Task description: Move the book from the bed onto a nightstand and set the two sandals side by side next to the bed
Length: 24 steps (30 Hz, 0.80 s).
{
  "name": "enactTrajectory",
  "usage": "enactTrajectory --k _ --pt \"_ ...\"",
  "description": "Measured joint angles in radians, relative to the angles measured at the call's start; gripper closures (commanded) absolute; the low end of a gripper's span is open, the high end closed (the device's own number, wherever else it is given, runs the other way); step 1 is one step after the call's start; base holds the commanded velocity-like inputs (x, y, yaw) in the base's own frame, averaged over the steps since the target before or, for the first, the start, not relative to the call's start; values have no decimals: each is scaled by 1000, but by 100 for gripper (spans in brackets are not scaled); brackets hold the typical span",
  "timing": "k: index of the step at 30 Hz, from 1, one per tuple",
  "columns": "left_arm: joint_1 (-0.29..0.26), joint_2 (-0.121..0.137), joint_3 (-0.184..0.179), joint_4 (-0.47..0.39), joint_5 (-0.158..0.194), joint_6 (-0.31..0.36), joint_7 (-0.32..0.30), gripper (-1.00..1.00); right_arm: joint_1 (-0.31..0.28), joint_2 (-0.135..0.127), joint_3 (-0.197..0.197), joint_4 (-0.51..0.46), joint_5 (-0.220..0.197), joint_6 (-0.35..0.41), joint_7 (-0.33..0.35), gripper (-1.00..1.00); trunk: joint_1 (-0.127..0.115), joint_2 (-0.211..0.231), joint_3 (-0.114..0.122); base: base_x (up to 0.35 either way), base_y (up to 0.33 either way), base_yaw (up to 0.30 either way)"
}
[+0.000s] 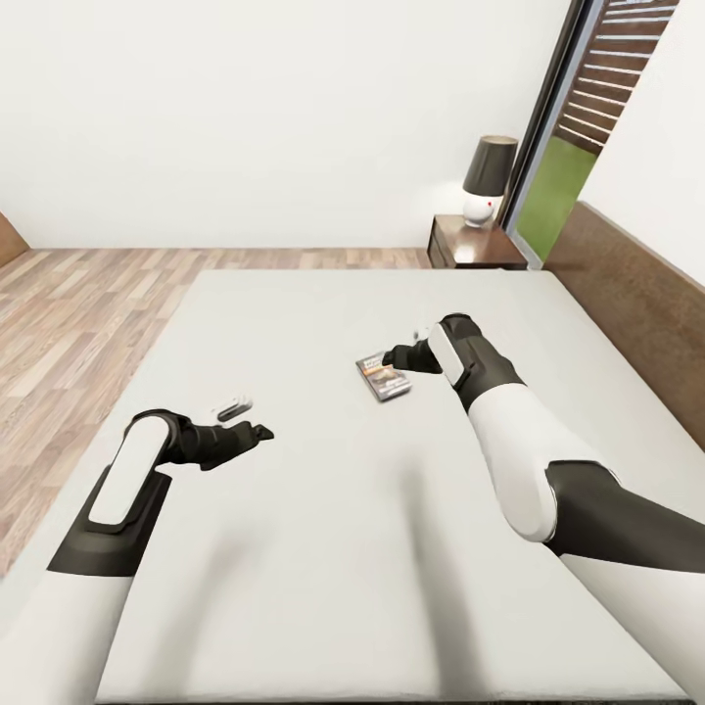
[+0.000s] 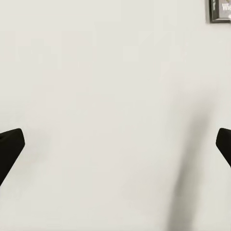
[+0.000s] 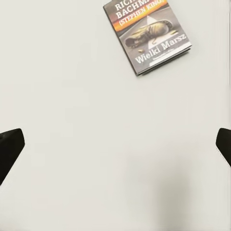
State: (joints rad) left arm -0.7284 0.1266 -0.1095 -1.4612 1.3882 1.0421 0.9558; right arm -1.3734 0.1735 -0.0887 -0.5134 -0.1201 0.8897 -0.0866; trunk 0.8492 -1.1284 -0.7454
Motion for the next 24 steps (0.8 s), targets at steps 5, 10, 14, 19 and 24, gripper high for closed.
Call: enactTrajectory --k 5,10,14,19,24 --pt "-2 -2 1 -2 10 -8 -1 -100 -7 0 0 48 -1 -38 -18 -100 0 0 -8 0 0 0" --pt "-4 -2 0 -3 13 -61 -2 -100 -11 0 0 59 -2 -47 -22 -100 11 -21 -25 0 0 0" --pt "-5 -1 0 -3 15 -86 -3 -100 -17 0 0 63 -2 -50 -24 -100 19 -35 -37 0 0 0" --pt "-3 1 -2 -4 11 -95 -3 -100 -21 0 0 64 -1 -51 -24 -100 19 -35 -45 0 0 0" --pt "4 8 -7 -4 3 -90 -3 -100 -23 0 0 65 -1 -52 -25 -100 0 0 -37 0 0 0"
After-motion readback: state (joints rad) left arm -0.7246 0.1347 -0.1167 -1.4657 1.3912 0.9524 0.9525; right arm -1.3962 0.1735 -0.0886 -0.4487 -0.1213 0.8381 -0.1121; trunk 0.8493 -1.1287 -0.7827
